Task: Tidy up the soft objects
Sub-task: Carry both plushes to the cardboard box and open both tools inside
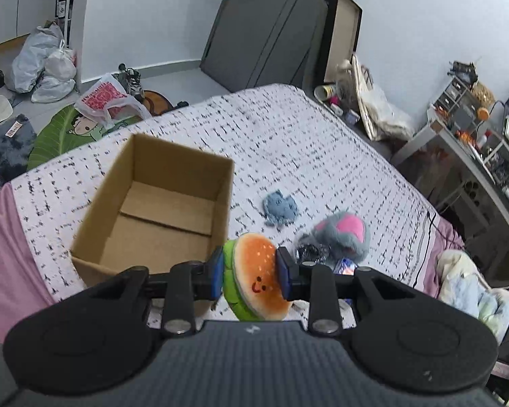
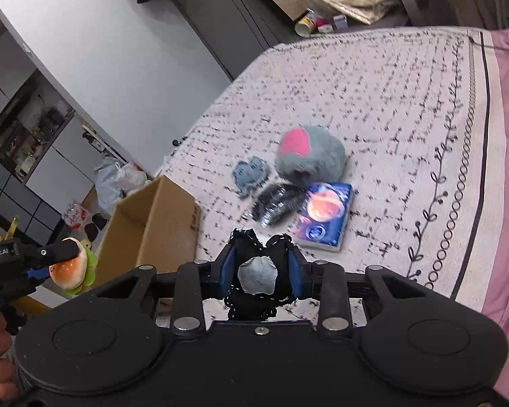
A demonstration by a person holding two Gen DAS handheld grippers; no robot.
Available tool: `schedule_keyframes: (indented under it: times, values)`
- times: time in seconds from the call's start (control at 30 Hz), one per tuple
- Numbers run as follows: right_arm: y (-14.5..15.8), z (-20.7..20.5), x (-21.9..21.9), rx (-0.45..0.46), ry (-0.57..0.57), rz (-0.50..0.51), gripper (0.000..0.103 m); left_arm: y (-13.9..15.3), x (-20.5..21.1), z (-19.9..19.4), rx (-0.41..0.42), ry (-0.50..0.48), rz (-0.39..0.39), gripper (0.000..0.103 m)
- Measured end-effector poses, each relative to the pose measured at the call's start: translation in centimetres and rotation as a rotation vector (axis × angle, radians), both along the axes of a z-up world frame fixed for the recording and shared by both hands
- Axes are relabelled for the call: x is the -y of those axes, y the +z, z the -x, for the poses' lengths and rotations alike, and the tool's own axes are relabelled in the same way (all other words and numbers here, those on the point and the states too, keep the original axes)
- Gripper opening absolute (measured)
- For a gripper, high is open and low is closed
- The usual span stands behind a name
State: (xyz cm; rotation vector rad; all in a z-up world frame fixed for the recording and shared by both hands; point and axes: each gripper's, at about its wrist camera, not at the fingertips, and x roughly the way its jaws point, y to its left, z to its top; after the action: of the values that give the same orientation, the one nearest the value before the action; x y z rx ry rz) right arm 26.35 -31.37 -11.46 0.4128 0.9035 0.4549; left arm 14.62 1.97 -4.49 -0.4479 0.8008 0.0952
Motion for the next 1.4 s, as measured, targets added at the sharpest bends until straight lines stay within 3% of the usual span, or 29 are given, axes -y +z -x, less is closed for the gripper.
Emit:
schedule_keyframes:
  times: [0.43,0.8,1.2,1.4]
  values:
    - [4.0,-0.7,-3.6,0.05,0.006,-0.033,0.033,1.6,-5.1,-0.6,0.055,0.05,0.042,0.031]
    - [6.0,-2.2,-8.8,0.081,0.033,-0.026,0.033,1.7,-8.9,-4.2,0.093,0.085,0.036,0.031]
    - [5.3,-4.6,-15.3,0.091,0.064,-0.006,0.033,-3.3,-12.6,-7.4,0.061,0.125,0.13,0.031]
    - [4.4,-5.5,-18.6,0.101,0.097,-0.021,0.033,-5.4,-13.9,-8.4,0.039,0.14,0.13,0.031]
